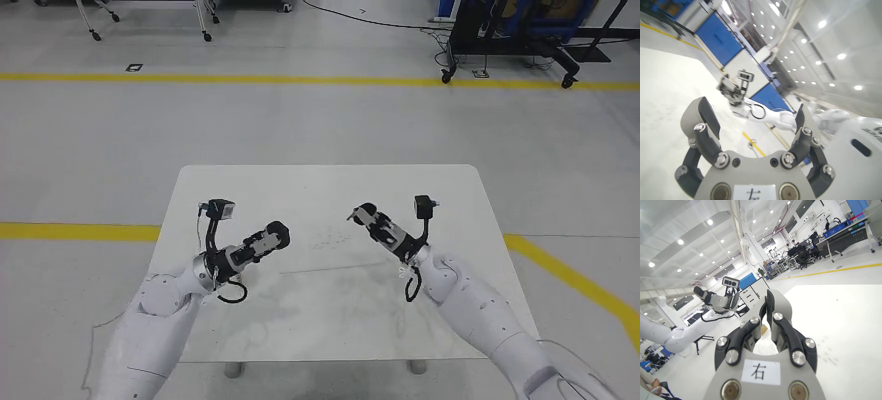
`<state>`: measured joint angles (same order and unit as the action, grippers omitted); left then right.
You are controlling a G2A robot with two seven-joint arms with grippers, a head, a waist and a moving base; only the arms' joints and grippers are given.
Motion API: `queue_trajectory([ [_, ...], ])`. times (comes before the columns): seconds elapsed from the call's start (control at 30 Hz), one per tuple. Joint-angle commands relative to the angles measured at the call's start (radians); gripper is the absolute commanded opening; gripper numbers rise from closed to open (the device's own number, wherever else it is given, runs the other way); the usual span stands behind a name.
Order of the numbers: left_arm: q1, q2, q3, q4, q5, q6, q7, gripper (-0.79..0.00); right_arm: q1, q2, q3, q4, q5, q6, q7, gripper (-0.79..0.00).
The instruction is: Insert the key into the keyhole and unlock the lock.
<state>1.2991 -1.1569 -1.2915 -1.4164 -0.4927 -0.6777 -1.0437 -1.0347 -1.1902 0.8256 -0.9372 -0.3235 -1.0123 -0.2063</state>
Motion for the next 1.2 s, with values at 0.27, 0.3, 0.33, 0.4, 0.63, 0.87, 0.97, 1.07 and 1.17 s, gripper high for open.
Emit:
queue_trajectory([
  [0.27, -0.118, -0.006, 0.077, 0.127, 0.166, -0.034, -0.006, 0.000, 0.003, -0.028, -0.032, -0.058, 0.009, 0.000, 0.037, -0.785],
  [0.3, -0.119, -0.007, 0.084, 0.125, 0.183, -0.029, 0.008, 0.000, -0.001, -0.030, -0.034, -0.068, -0.002, 0.000, 0.031, -0.785],
  [0.33, -0.120, -0.008, 0.090, 0.122, 0.202, -0.027, 0.019, 0.000, -0.005, -0.031, -0.037, -0.077, -0.015, 0.000, 0.029, -0.785],
  [0.4, -0.119, -0.009, 0.101, 0.117, 0.222, -0.026, 0.041, -0.028, -0.008, -0.035, -0.043, -0.086, -0.029, 0.000, 0.024, -0.785],
  [0.63, -0.115, -0.008, 0.117, 0.108, 0.244, -0.029, 0.068, -0.388, 0.006, -0.059, -0.096, -0.079, 0.020, 0.000, 0.082, -0.785],
  [0.87, -0.102, -0.004, 0.122, 0.084, 0.343, -0.023, 0.132, -0.477, 0.022, -0.073, -0.134, -0.067, 0.128, 0.000, 0.164, -0.785],
  [0.97, -0.100, -0.003, 0.127, 0.076, 0.367, -0.013, 0.154, -0.505, 0.026, -0.074, -0.135, -0.059, 0.149, 0.000, 0.181, -0.785],
  [1.07, -0.099, -0.003, 0.131, 0.073, 0.381, -0.004, 0.171, -0.529, 0.027, -0.076, -0.132, -0.055, 0.159, 0.000, 0.192, -0.785],
  [1.17, -0.098, -0.002, 0.132, 0.070, 0.396, 0.004, 0.189, -0.566, 0.027, -0.076, -0.126, -0.051, 0.165, 0.000, 0.198, -0.785],
])
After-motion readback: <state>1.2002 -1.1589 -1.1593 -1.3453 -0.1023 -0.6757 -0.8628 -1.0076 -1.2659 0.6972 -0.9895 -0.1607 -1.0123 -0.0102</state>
